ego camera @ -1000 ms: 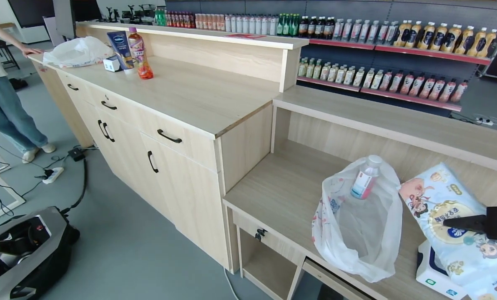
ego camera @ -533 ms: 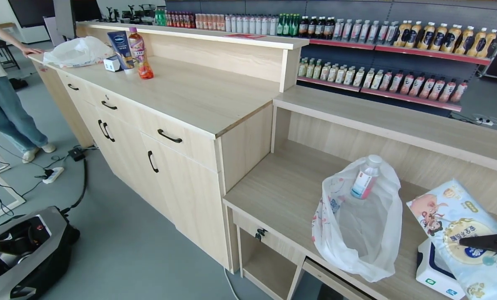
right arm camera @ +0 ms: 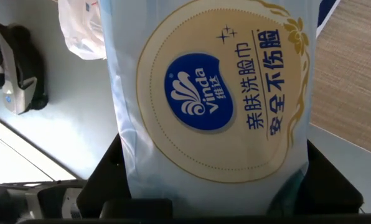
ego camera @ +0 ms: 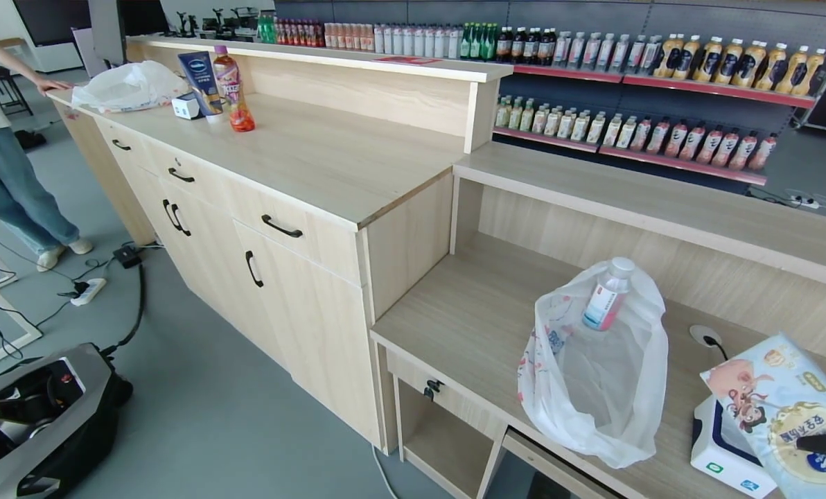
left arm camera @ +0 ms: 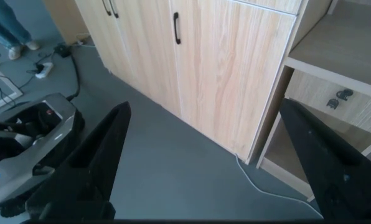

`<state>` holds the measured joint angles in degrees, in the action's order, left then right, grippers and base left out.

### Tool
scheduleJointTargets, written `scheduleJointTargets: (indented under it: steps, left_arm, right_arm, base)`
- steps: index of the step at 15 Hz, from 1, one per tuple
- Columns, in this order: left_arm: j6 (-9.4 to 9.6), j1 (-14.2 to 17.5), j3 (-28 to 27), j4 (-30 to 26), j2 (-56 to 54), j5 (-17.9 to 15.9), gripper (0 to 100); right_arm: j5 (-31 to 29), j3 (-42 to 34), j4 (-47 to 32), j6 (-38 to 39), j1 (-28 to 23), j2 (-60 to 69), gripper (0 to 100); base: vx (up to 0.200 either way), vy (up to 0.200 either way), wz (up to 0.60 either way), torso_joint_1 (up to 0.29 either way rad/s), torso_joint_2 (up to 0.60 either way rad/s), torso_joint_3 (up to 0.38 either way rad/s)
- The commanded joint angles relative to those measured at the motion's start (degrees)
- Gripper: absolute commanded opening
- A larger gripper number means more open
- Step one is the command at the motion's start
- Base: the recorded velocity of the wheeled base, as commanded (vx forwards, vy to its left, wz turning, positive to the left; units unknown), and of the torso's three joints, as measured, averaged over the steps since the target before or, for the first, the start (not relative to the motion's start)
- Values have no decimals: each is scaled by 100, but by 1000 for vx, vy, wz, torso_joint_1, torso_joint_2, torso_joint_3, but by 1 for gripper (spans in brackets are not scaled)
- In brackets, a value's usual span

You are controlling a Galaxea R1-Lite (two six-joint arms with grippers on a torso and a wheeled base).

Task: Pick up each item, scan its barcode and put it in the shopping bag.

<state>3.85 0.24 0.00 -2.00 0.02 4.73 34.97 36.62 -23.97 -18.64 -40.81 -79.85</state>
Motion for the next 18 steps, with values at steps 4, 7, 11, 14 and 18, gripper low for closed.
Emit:
scheduleJointTargets:
  steps: [4,7,11,14,18]
  left_arm:
    - [1,2,0,-2,-2,2,100]
    - [1,2,0,-2,-2,2,100]
    - [1,2,0,-2,-2,2,100]
    - [1,2,0,-2,-2,2,100]
    - [1,2,0,-2,-2,2,100]
  right_arm:
    - [264,65,103,-8,-102,-251,0]
    - [396,73,489,-26,-111,-699,0]
    - [862,91,841,-360,-471,-1217,0]
    - [1117,56,665,-650,-577,-1402,0]
    - [1196,56,630,-729,-594,-1578,0]
  base:
    - [0,0,0,0,0,0]
    - [0,0,0,0,0,0]
    - [0,0,0,0,0,0]
    - [0,0,0,0,0,0]
    - [0,0,0,0,0,0]
